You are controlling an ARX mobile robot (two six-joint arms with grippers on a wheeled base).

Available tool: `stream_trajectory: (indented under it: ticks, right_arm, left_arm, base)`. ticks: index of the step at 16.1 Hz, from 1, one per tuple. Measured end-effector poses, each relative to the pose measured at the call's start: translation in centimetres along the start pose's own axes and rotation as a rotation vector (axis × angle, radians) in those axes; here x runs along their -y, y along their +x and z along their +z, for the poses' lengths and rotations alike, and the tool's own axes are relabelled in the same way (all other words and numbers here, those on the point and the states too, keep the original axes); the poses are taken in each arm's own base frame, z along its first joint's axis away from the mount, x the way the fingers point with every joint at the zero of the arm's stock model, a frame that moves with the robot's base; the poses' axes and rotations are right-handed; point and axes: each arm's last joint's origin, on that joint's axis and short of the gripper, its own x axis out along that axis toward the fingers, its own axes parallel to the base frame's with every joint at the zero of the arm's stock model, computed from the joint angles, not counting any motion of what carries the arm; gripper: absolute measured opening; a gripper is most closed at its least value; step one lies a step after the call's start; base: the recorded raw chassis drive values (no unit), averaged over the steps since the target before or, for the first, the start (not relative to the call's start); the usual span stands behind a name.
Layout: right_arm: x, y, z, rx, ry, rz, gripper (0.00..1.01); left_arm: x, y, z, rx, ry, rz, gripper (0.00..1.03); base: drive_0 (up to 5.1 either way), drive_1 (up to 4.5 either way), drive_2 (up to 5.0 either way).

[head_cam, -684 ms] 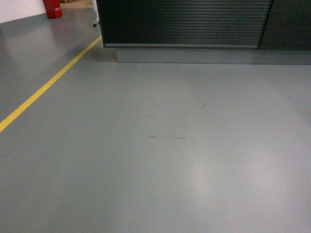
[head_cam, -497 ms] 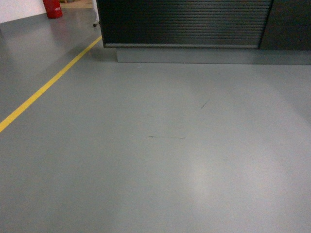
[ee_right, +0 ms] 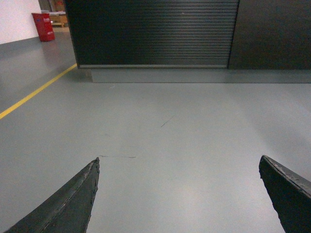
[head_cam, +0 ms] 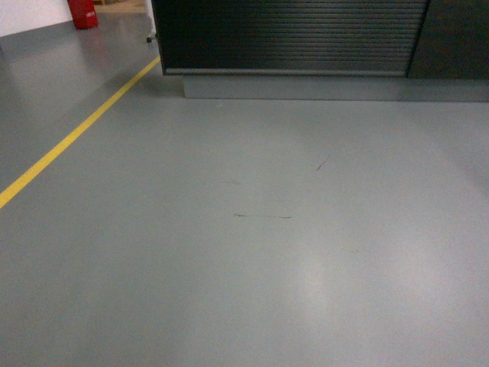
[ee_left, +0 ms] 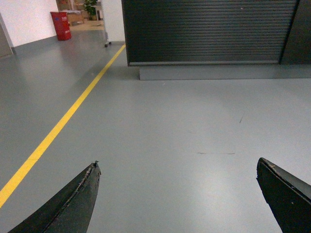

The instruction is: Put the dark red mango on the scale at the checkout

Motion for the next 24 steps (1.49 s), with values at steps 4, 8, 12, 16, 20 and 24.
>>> stream_trajectory:
  ticks: [4, 8, 12, 16, 20, 24]
  right_arm:
    - [0.00, 0.00, 0.00, 0.000, 0.000, 0.000, 0.98]
    - [0.00, 0.00, 0.00, 0.000, 0.000, 0.000, 0.98]
    - [0.00, 0.00, 0.00, 0.000, 0.000, 0.000, 0.98]
    - [0.00, 0.00, 0.00, 0.000, 0.000, 0.000, 0.98]
    - [0.00, 0.00, 0.01, 0.002, 0.000, 0.000, 0.98]
    - [0.00, 0.00, -0.01, -0.001, 0.000, 0.000, 0.98]
  left_arm:
    - [0.00, 0.00, 0.00, 0.000, 0.000, 0.000, 0.98]
    - [0.00, 0.00, 0.00, 0.000, 0.000, 0.000, 0.98]
    - [0.00, 0.00, 0.00, 0.000, 0.000, 0.000, 0.98]
    - [0.00, 0.00, 0.01, 0.001, 0.000, -0.001, 0.98]
    - [0.00, 0.00, 0.00, 0.000, 0.000, 0.000, 0.98]
    - [0.00, 0.00, 0.00, 0.000, 0.000, 0.000, 0.98]
  base:
    - [0.0, 0.00, 0.0]
    - [0.0, 1.38, -1.4]
    - [0.1, 4.06, -3.9]
    - [-0.1, 4.15, -4.2]
    - [0.0, 4.22, -4.2]
    - [0.1, 4.30, -4.1]
